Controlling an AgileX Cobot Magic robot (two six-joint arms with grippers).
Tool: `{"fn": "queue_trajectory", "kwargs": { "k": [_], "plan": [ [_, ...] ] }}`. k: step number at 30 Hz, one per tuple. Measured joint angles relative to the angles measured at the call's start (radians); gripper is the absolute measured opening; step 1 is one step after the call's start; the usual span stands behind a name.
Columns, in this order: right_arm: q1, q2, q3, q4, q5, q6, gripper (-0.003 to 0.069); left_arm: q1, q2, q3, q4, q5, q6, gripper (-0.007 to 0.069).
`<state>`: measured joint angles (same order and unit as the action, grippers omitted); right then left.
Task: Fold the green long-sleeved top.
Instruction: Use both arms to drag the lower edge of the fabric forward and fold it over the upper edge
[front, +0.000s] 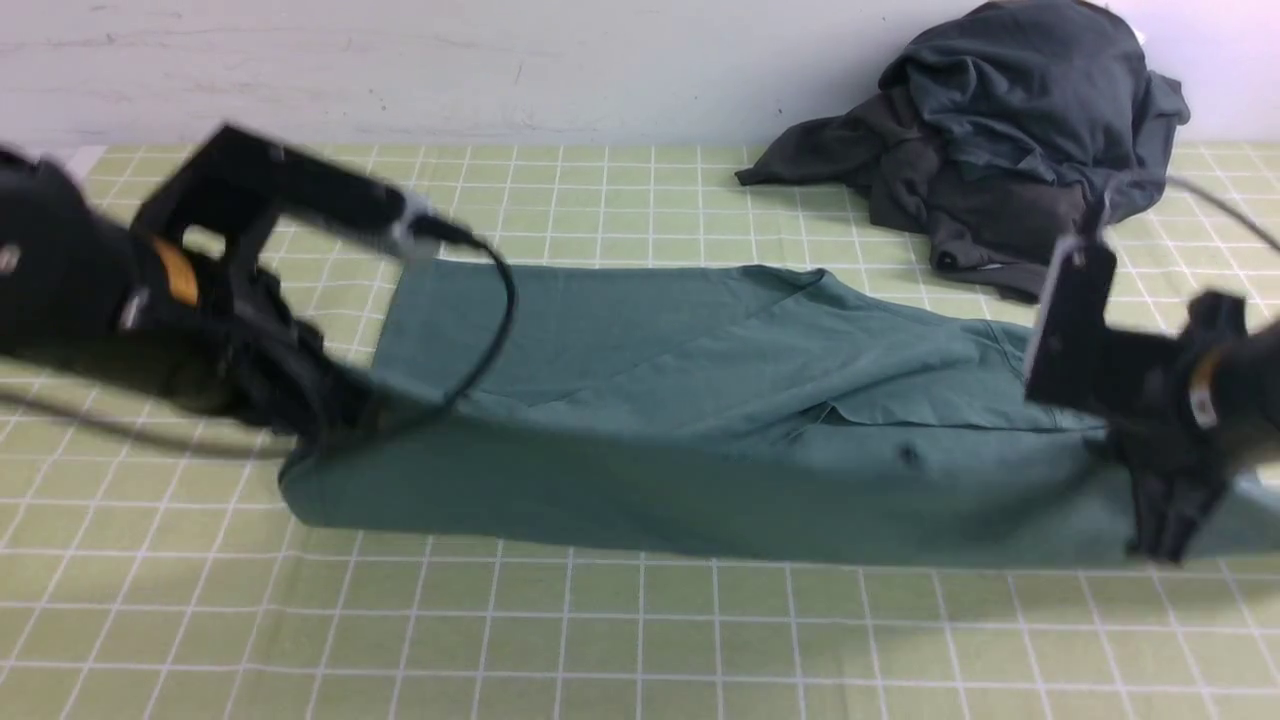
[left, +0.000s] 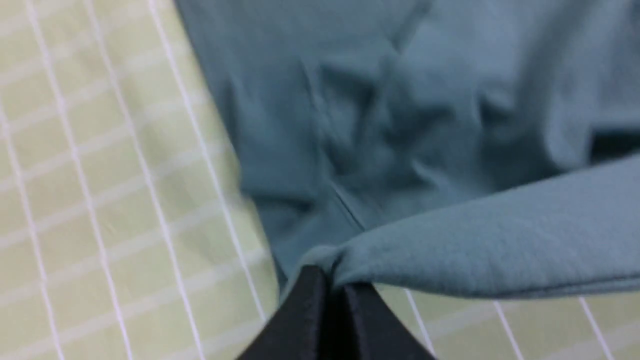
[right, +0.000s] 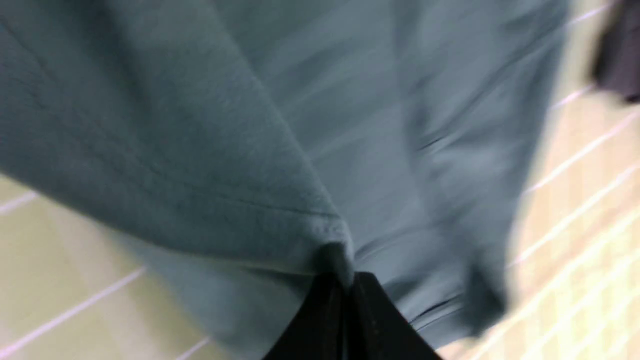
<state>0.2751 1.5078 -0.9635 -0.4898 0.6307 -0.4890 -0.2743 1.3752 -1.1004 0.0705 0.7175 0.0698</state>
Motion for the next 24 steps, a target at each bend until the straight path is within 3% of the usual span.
{"fn": "queue_trajectory", "kwargs": {
  "k": [8,17,19,22,23,24],
  "plan": [
    [-0.081,0.297,-0.341,-0.036,-0.116,0.031,-0.0003,0.114,0.379,-0.351,0.0,-0.052,0.009,0.0006],
    [-0.125,0.592,-0.625,-0.036,-0.117,0.044,-0.0001,0.125,0.751,-0.703,0.03,-0.114,0.008,0.001],
    [-0.134,0.652,-0.689,-0.033,-0.117,0.093,0.0013,0.125,0.843,-0.802,0.044,-0.116,0.008,0.0046],
    [-0.146,0.701,-0.755,-0.035,-0.118,0.218,0.008,0.125,0.952,-0.91,0.05,-0.116,0.005,0.0171],
    [-0.146,0.703,-0.758,-0.036,-0.118,0.218,0.008,0.125,0.958,-0.916,0.05,-0.116,0.005,0.0171],
    [-0.151,0.709,-0.776,-0.037,-0.116,0.285,0.0128,0.125,0.995,-0.962,0.056,-0.116,-0.016,0.0256]
  ]
}}
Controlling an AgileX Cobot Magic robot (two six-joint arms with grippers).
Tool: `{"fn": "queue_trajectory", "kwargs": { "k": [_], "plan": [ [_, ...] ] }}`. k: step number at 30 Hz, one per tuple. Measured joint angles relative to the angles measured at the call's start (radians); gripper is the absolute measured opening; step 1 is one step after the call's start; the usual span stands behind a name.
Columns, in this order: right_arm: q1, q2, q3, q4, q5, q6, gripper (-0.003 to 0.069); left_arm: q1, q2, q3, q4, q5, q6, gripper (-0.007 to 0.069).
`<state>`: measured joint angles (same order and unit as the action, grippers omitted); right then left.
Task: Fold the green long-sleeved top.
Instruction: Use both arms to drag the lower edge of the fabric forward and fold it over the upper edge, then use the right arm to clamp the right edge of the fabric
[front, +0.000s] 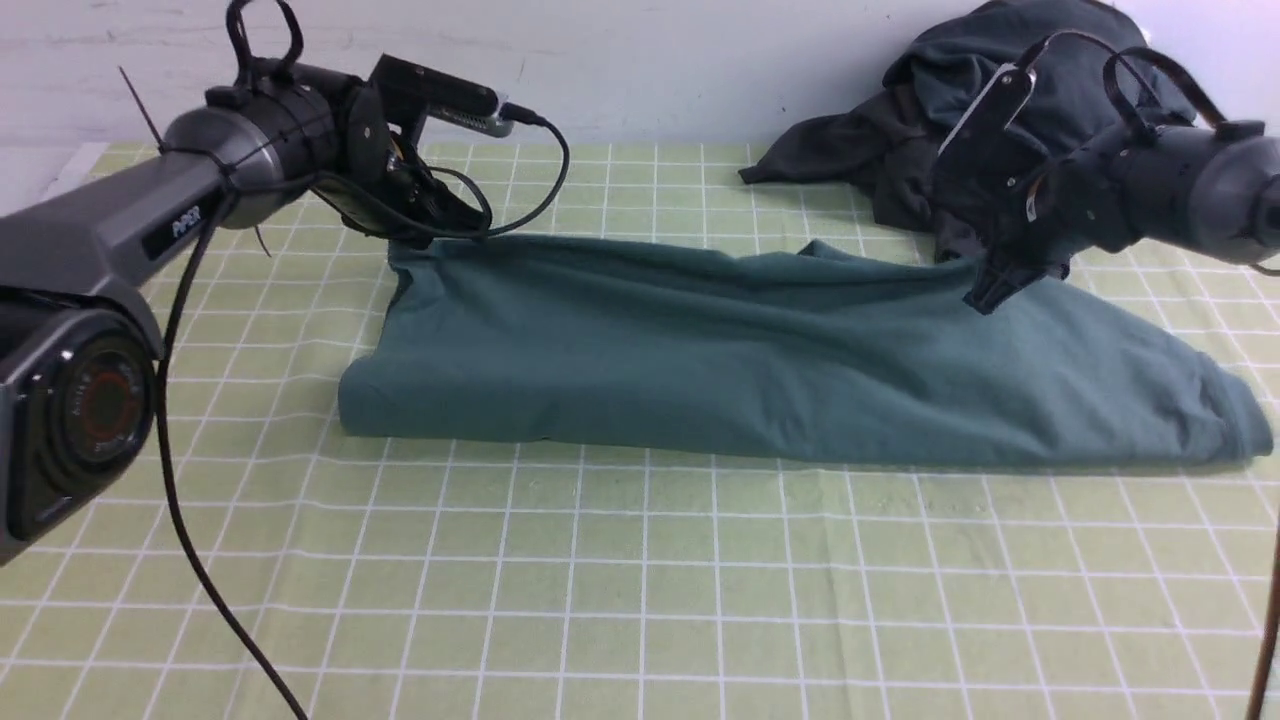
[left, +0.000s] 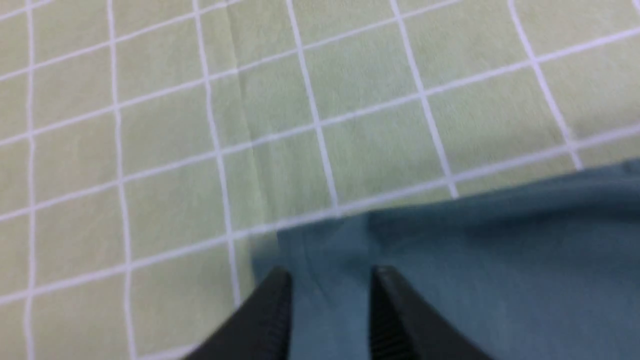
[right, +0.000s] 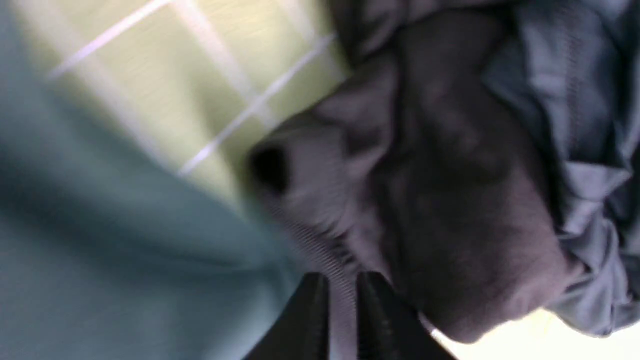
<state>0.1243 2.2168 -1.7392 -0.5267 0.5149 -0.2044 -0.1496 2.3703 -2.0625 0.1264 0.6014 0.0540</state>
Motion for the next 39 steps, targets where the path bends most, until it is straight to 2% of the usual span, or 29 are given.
{"fn": "queue_trajectory", "kwargs": {
  "k": [2,3,4,5,7,9,10,11,14,15,18,19,20,25,26,29,31,35,39],
  "plan": [
    [-0.002,0.001,-0.027,0.0,0.016,0.07,0.0195,0.0,0.029,-0.042,0.021,0.001,-0.04,0.0358],
    [-0.002,0.001,-0.031,0.0,0.018,0.082,0.0202,0.0,0.03,-0.045,0.023,0.001,-0.044,0.0375],
    [-0.002,0.001,-0.051,0.001,0.048,0.121,0.0246,0.001,0.034,-0.069,0.039,0.008,-0.086,0.0421],
    [-0.002,0.001,-0.082,0.007,0.096,0.156,0.0281,0.001,0.032,-0.087,0.051,0.022,-0.114,0.0441],
    [0.002,0.001,-0.116,0.035,0.172,0.183,0.03,0.001,0.021,-0.112,0.053,0.062,-0.136,0.0442],
    [0.005,0.0,-0.146,0.087,0.246,0.178,0.0296,0.001,0.005,-0.122,0.044,0.109,-0.135,0.0426],
    [0.011,-0.001,-0.168,0.182,0.334,0.122,0.0269,-0.001,-0.016,-0.127,0.007,0.191,-0.11,0.0382],
    [0.013,-0.001,-0.173,0.225,0.367,0.088,0.0246,-0.004,-0.023,-0.129,-0.019,0.242,-0.085,0.0353],
    [0.019,0.001,-0.179,0.445,0.522,-0.081,0.0127,-0.015,-0.035,-0.131,-0.126,0.431,0.047,0.0221],
    [0.015,0.01,-0.179,0.512,0.573,-0.123,0.0064,-0.02,-0.035,-0.119,-0.16,0.511,0.095,0.0153],
    [-0.001,0.025,-0.179,0.553,0.587,-0.126,0.002,-0.021,-0.035,-0.096,-0.196,0.566,0.127,0.0073],
    [-0.038,0.046,-0.18,0.551,0.564,-0.086,-0.0001,-0.019,-0.035,-0.08,-0.202,0.602,0.138,0.0029],
    [-0.055,0.053,-0.18,0.545,0.548,-0.062,-0.0006,-0.016,-0.035,-0.074,-0.202,0.612,0.14,0.0019],
    [-0.192,0.085,-0.18,0.365,0.542,0.204,-0.001,-0.003,-0.057,-0.026,-0.22,0.623,0.148,-0.0001],
    [-0.221,0.081,-0.18,0.282,0.591,0.277,-0.001,-0.002,-0.098,0.003,-0.232,0.624,0.154,-0.0001],
    [-0.253,0.048,-0.18,0.233,0.676,0.325,-0.0007,-0.002,-0.186,0.07,-0.259,0.626,0.166,-0.0001],
    [-0.272,0.006,-0.179,0.259,0.703,0.325,-0.0001,-0.002,-0.29,0.141,-0.29,0.626,0.188,-0.0001],
    [-0.319,-0.092,-0.181,0.432,0.713,0.269,0.0046,-0.002,-0.608,0.363,-0.364,0.549,0.224,-0.0001],
    [-0.369,-0.087,-0.182,0.552,0.717,0.238,0.0179,-0.002,-0.89,0.585,-0.398,0.386,0.248,-0.0001]
  ]
}}
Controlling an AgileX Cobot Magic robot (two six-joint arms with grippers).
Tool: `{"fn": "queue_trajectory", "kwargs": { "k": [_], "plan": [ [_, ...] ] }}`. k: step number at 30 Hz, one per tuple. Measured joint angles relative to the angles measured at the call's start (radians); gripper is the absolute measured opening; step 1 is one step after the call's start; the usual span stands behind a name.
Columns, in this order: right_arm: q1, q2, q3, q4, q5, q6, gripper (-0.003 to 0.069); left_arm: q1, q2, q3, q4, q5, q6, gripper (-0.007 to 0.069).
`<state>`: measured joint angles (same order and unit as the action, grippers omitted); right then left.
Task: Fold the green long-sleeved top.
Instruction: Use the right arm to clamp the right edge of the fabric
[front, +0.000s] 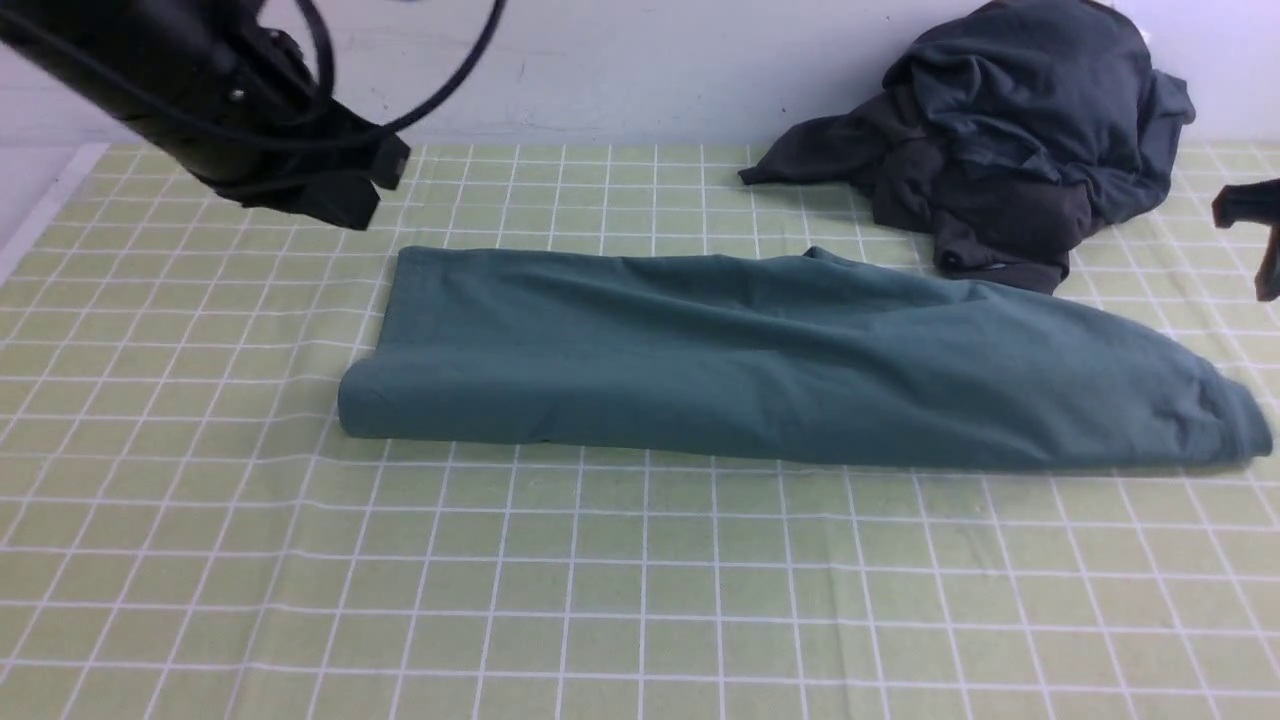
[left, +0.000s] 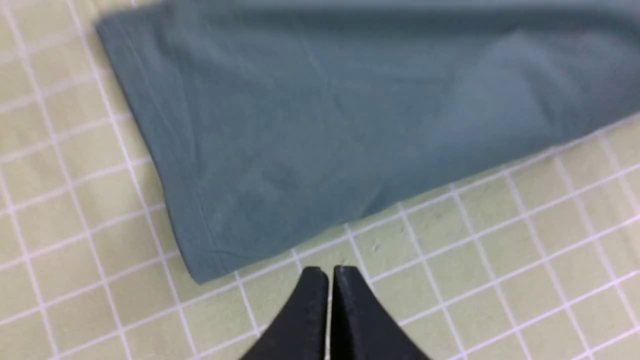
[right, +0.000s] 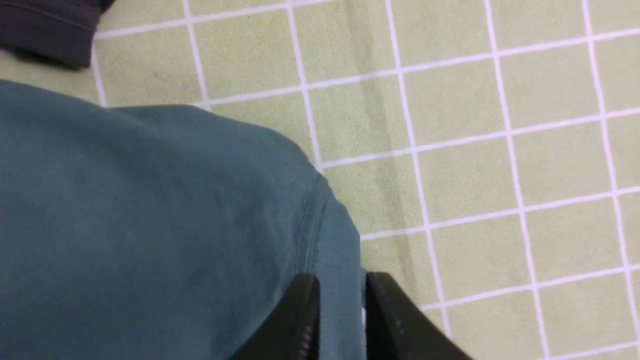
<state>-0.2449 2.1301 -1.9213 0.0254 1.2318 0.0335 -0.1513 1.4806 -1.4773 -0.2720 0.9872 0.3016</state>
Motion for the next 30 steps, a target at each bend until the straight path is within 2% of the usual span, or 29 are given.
{"fn": "queue_trajectory", "kwargs": {
  "k": [2,4,5,7,10,12,17,20,22,25,30],
  "plan": [
    [-0.016,0.035,0.0,0.012,0.0,-0.003,0.0283,0.0,-0.145,0.141,0.0,-0.08,0.004,-0.0001],
    [-0.017,0.056,0.0,0.014,0.0,-0.003,0.0332,0.0,-0.218,0.2,0.001,-0.116,0.004,-0.0001],
    [-0.017,0.086,0.001,0.014,0.0,-0.003,0.0381,0.0,-0.319,0.303,0.002,-0.16,0.004,-0.0001],
    [-0.017,0.108,0.001,0.014,0.0,0.004,0.0421,0.0,-0.395,0.394,0.003,-0.194,0.004,-0.0001],
    [-0.019,0.145,0.001,0.011,0.0,0.011,0.0434,0.0,-0.509,0.521,0.011,-0.206,0.005,-0.0001],
    [-0.019,0.162,0.001,0.011,-0.001,0.013,0.0418,0.0,-0.549,0.576,0.027,-0.206,0.005,-0.0001],
    [-0.02,0.18,0.001,0.022,-0.001,0.015,0.0314,0.0,-0.602,0.663,0.085,-0.205,0.006,-0.0001],
    [-0.02,0.18,0.003,0.031,-0.001,0.015,0.0218,0.0,-0.598,0.687,0.116,-0.205,0.008,-0.0001],
    [-0.02,0.178,0.015,0.032,-0.004,0.002,0.0202,0.0,-0.586,0.69,0.125,-0.203,0.009,-0.0001],
    [-0.02,0.167,0.032,0.032,-0.012,-0.019,0.0231,0.0,-0.572,0.69,0.127,-0.203,0.009,-0.0001],
    [-0.025,0.123,0.086,0.032,-0.01,-0.034,0.0413,0.0,-0.561,0.699,0.138,-0.204,0.011,-0.0001]
  ]
}}
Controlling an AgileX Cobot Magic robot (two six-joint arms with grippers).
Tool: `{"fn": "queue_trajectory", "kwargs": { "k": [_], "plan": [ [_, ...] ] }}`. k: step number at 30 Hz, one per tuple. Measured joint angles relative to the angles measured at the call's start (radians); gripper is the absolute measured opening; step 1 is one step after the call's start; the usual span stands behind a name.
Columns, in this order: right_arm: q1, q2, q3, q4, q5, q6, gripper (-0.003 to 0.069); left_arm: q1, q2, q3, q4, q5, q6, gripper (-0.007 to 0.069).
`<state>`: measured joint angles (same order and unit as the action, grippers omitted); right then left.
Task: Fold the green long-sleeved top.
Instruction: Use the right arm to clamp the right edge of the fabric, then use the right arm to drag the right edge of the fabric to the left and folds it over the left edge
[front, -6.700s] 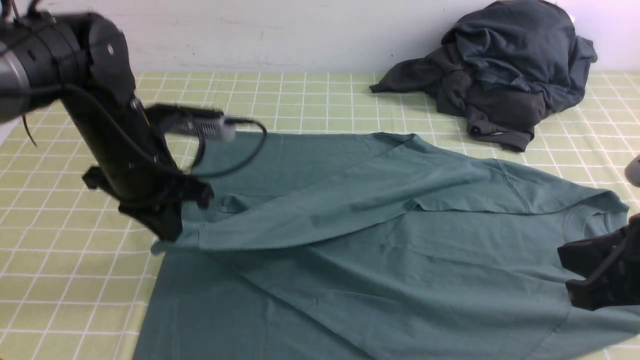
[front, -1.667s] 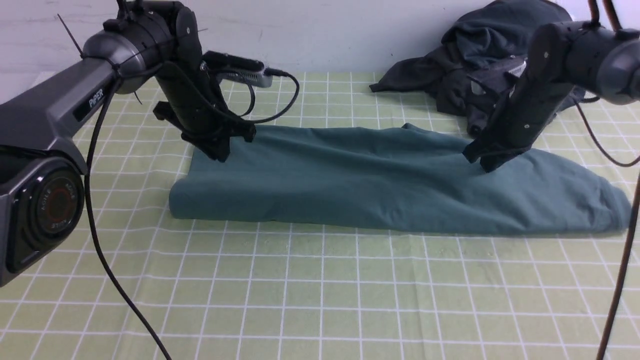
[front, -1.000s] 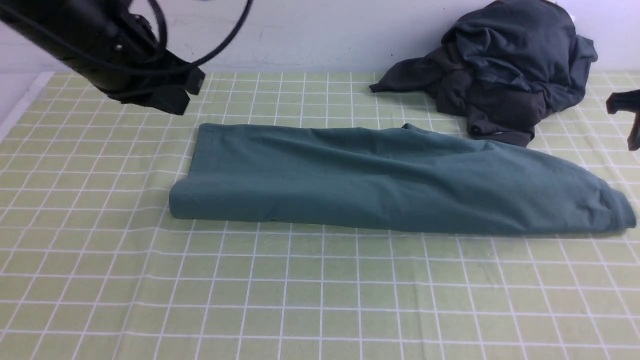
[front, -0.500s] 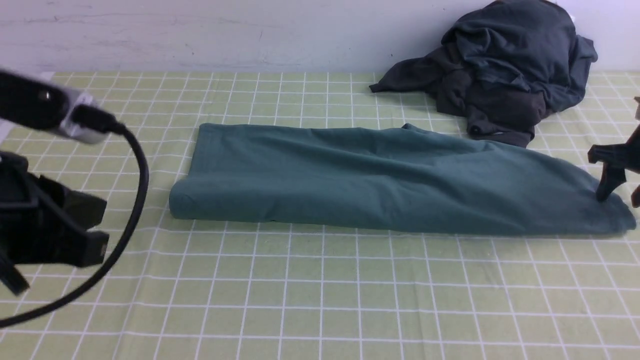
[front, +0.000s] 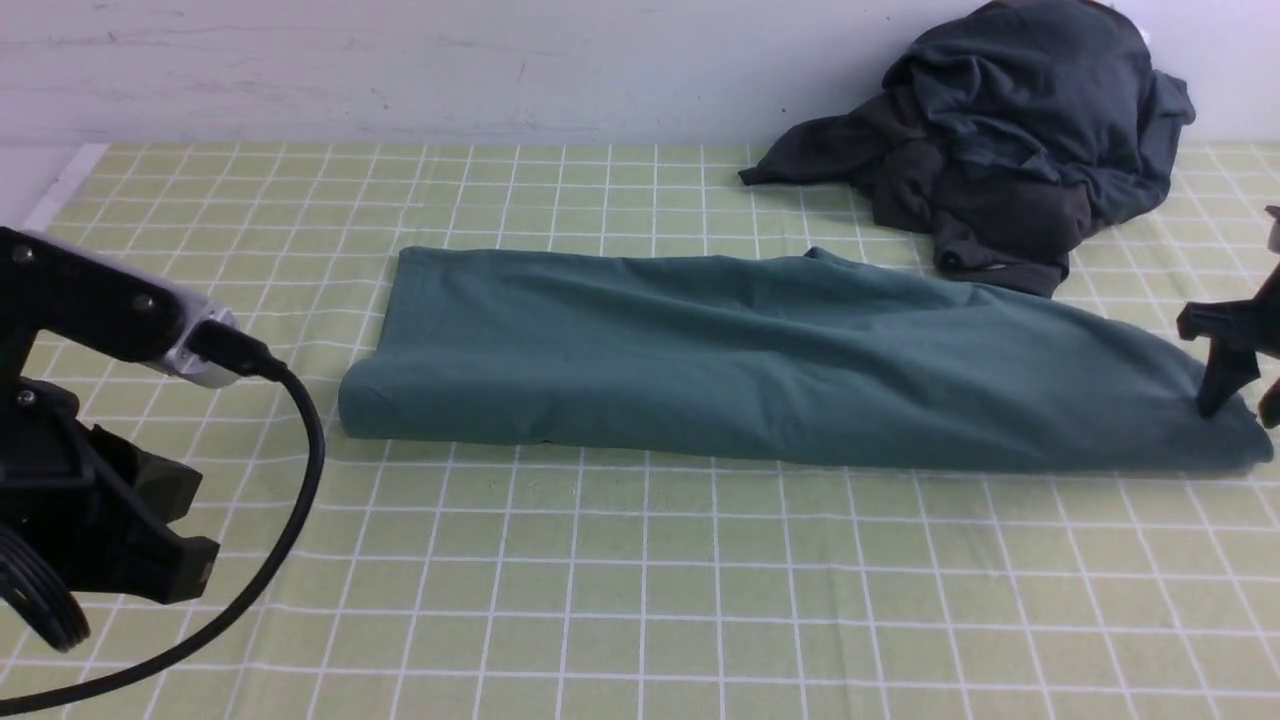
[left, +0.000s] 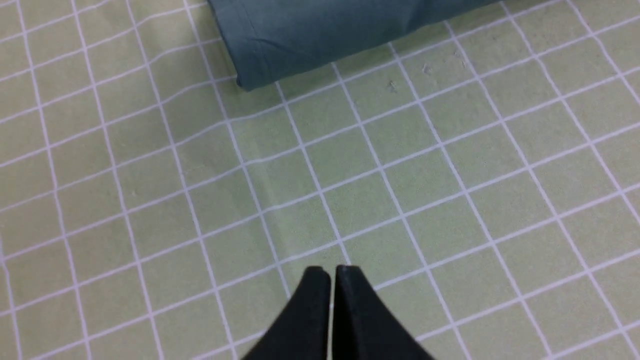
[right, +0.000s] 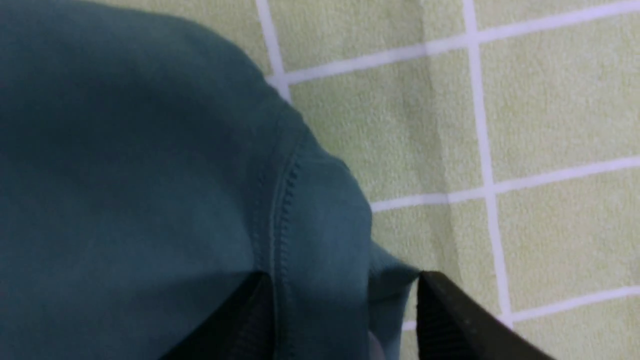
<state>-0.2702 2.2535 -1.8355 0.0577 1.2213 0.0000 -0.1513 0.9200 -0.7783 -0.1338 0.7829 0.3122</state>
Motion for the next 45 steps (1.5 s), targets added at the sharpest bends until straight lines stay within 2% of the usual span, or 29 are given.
{"fn": "queue_trajectory", "kwargs": {
  "k": [4,7,10,16,19,21,22,27,32,33,36,40,41,45],
  "plan": [
    [0.0,-0.031,0.068,0.002,-0.001,0.0,0.0497,0.0,0.0,0.013,0.016,-0.002,0.0,-0.0001],
    [0.0,-0.035,0.111,0.02,-0.001,0.0,0.0503,0.0,0.0,0.019,0.016,-0.015,0.0,-0.0001],
    [0.0,-0.047,0.15,0.042,-0.03,0.0,0.0475,0.0,0.0,0.02,0.016,-0.036,0.0,-0.0001],
    [-0.001,-0.05,0.149,0.037,-0.046,0.0,0.0267,0.0,0.0,0.02,0.017,-0.045,0.0,-0.0001],
    [0.0,-0.057,0.125,0.013,-0.039,-0.008,0.0123,0.0,0.0,0.02,0.017,-0.044,0.0,-0.0001],
    [0.0,-0.069,0.113,-0.005,-0.033,-0.015,0.0082,0.0,0.0,0.02,0.017,-0.04,0.0,-0.0001],
    [0.0,-0.087,0.098,-0.038,-0.022,-0.022,0.0038,0.0,0.0,0.02,0.017,-0.033,0.0,-0.0001],
    [0.0,-0.182,0.023,-0.221,0.01,-0.006,0.0028,0.0,0.0,0.02,0.013,-0.019,0.0,-0.0001],
    [0.025,-0.272,-0.068,-0.209,0.025,0.016,0.0028,0.0,0.0,0.02,-0.016,-0.016,0.0,-0.0001],
    [0.042,-0.29,-0.097,-0.187,0.028,0.015,0.0028,0.0,0.0,0.02,-0.025,-0.016,0.0,-0.0001],
    [0.178,-0.342,-0.199,-0.106,0.034,-0.006,0.0028,0.0,0.0,0.02,-0.071,-0.023,0.0,-0.0001],
    [0.453,-0.338,-0.245,-0.058,0.015,0.0,0.0028,0.0,0.0,0.02,-0.093,-0.024,0.0,-0.0001],
    [0.453,-0.338,-0.245,-0.058,0.015,0.0,0.0028,0.0,0.0,0.02,-0.094,-0.024,0.0,-0.0001],
    [0.7,-0.23,-0.245,-0.008,-0.119,0.0,0.0028,0.0,0.0,0.02,-0.094,-0.023,0.0,-0.0001]
  ]
}}
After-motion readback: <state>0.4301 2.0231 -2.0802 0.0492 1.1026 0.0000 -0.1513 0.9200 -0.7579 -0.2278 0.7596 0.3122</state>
